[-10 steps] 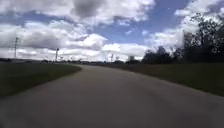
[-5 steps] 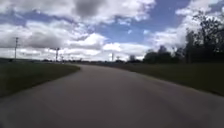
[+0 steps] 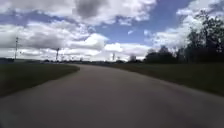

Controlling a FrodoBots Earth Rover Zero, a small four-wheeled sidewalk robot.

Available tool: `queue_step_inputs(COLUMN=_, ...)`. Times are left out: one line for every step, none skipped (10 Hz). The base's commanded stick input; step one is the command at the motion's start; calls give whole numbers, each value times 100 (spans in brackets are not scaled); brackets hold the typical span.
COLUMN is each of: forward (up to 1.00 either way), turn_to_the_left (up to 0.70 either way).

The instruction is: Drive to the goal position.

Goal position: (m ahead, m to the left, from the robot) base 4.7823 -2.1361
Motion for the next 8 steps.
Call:
queue_step_inputs(forward=100, turn_to_the_left=0)
queue_step_inputs(forward=100, turn_to_the_left=0)
queue_step_inputs(forward=100, turn_to_the_left=0)
queue_step_inputs(forward=100, turn_to_the_left=0)
queue_step_inputs(forward=100, turn_to_the_left=0)
queue_step_inputs(forward=100, turn_to_the_left=0)
queue_step_inputs(forward=100, turn_to_the_left=0)
queue_step_inputs(forward=100, turn_to_the_left=0)
